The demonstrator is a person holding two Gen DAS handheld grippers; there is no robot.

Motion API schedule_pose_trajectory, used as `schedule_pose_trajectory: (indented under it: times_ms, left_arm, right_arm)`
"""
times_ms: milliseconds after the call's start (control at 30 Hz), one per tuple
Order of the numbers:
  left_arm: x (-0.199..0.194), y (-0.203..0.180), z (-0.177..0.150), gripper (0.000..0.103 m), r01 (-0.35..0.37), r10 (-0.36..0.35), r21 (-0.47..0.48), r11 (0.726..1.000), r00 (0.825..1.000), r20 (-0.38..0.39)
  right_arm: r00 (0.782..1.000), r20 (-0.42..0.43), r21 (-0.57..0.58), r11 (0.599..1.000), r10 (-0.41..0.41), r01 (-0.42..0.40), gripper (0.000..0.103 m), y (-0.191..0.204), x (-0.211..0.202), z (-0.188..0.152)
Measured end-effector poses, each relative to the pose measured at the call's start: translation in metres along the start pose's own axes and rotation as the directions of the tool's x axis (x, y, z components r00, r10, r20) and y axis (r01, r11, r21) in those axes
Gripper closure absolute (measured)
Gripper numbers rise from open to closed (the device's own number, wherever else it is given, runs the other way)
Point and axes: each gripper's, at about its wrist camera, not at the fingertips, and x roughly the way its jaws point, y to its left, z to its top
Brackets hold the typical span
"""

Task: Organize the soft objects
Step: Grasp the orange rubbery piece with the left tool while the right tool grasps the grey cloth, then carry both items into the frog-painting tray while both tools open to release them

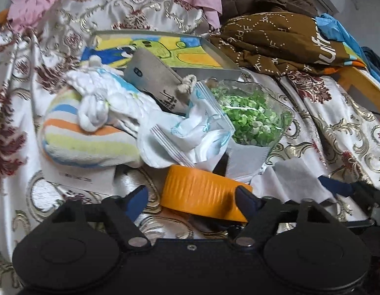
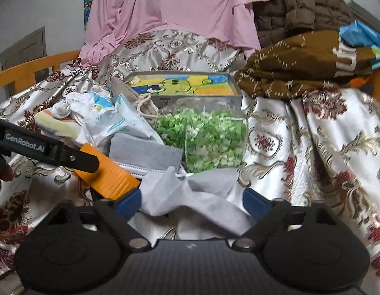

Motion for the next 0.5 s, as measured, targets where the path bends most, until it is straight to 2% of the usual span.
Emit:
schedule_pose_trajectory:
  times_ms: [100,133,200,233,367,500]
  left_arm:
    - [0.005,0.001,0.001,0.046,0.022,-0.023,-0.025,0.999,1.0,-0.017]
    - [0.005,0.001,0.002,0.049,0.024,-0.025,-0.036,0.999,1.0,-0.014]
    - [0.005,0.003,0.001,0.055,0.037,-0.037,-0.053,0.998,0.999,-0.006]
    - [0.005,0.003,0.001,0.058,0.04,-0.04,-0.063,0.997,0.999,-0.005]
    - [-0.002,0.002,-0.002,0.065,0.052,-0.051,-0.096,0.994,0.999,0.011]
    - [-0.015,0.001,-0.009,0.069,0.053,-0.05,-0.115,0.992,0.998,0.036]
  right_arm:
    - [1.0,-0.007,-0.003,1.0,0.022,-0.022,0.027,-0.001,0.001,-0.001]
    - [1.0,-0.006,-0.005,1.0,0.027,-0.028,0.029,-0.001,0.0,-0.001]
    - [0.999,-0.01,-0.001,0.999,0.047,-0.047,0.047,-0.001,-0.001,-0.001]
    - [0.998,-0.015,0.001,0.999,0.054,-0.054,0.05,-0.001,0.0,-0.001]
    - [0.998,-0.018,-0.005,0.998,0.058,-0.058,0.071,0.001,-0.002,-0.001]
    - [0.998,-0.002,-0.013,0.998,0.063,-0.063,0.079,0.003,-0.005,-0.001]
